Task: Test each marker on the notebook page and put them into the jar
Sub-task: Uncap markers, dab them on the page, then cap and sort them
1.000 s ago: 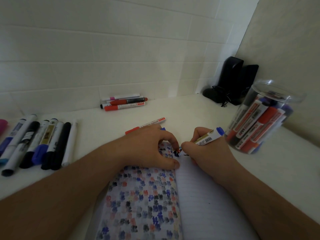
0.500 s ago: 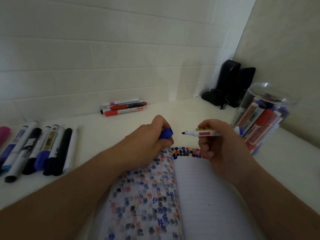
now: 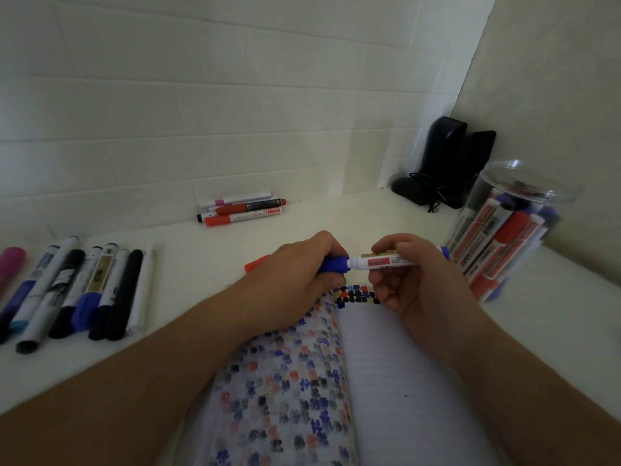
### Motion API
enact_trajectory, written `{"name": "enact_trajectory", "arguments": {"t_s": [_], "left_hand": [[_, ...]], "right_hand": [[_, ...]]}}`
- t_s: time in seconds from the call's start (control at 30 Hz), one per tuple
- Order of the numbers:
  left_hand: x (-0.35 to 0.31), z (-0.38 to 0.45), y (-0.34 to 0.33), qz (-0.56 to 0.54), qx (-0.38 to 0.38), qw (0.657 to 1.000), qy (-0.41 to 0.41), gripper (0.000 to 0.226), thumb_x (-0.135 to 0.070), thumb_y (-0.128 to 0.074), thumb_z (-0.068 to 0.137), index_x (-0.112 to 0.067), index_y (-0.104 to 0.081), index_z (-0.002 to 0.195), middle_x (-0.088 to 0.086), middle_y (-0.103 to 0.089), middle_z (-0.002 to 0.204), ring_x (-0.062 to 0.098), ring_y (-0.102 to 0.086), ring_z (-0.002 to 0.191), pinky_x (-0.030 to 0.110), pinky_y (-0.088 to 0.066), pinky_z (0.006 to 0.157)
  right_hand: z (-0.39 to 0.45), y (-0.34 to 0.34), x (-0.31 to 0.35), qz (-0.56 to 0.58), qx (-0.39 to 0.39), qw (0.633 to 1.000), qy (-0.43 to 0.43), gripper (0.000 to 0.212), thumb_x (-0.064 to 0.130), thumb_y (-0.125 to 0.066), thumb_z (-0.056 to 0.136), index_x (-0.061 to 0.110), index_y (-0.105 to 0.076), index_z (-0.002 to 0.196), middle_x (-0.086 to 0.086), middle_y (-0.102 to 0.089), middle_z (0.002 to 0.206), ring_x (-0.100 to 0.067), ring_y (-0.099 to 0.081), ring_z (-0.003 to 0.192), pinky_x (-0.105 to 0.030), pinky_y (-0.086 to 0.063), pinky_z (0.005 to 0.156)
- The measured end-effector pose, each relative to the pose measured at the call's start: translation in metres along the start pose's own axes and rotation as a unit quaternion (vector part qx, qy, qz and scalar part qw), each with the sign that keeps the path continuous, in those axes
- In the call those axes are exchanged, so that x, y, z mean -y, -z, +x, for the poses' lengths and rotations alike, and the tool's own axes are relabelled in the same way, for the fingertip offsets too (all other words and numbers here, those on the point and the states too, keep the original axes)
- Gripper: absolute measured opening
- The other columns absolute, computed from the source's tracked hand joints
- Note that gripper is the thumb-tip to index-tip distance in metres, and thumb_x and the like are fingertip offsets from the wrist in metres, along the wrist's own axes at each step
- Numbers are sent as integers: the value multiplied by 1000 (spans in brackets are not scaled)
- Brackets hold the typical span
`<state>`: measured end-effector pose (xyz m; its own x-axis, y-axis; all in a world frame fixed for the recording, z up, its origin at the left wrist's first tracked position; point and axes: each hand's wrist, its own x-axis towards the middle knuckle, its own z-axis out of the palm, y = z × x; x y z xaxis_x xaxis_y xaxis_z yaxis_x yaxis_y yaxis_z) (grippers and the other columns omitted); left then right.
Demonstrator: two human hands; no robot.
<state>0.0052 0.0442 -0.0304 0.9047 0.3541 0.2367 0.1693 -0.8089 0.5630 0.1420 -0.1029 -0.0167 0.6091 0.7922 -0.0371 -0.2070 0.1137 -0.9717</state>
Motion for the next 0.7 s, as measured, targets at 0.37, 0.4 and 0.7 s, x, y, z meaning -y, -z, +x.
{"name": "enact_trajectory", "arguments": {"t_s": [0.37,0.4,0.7], "left_hand": [[-3,-2,-1,0,-27,1000,-8,20,-34,-59,100,-29,-53,118,-12,-63,103,2,-56,88,16,-43,75],[-3,-2,-2,3,-33,999,-9,20,-34,-59,100,-28,-53,118,-12,-62,102,2,-55,87,13,-41,72],[-11,5,-8,73,-77,994,-40,17,-31,-58,100,-20,-50,111,-3,-57,100,8,-47,81,13,-35,68]], "right_hand": [[1,-4,-4,-30,-5,999,29,23,12,-47,104,8,-63,87,-16,-67,70,-22,-58,59,-31,-46,55],[1,-4,-5,-28,-4,999,33,22,13,-49,104,9,-62,87,-16,-67,71,-22,-58,60,-31,-47,57],[1,-8,-10,9,-3,999,53,33,13,-52,104,16,-61,73,-17,-67,72,-20,-62,64,-29,-52,57]]}}
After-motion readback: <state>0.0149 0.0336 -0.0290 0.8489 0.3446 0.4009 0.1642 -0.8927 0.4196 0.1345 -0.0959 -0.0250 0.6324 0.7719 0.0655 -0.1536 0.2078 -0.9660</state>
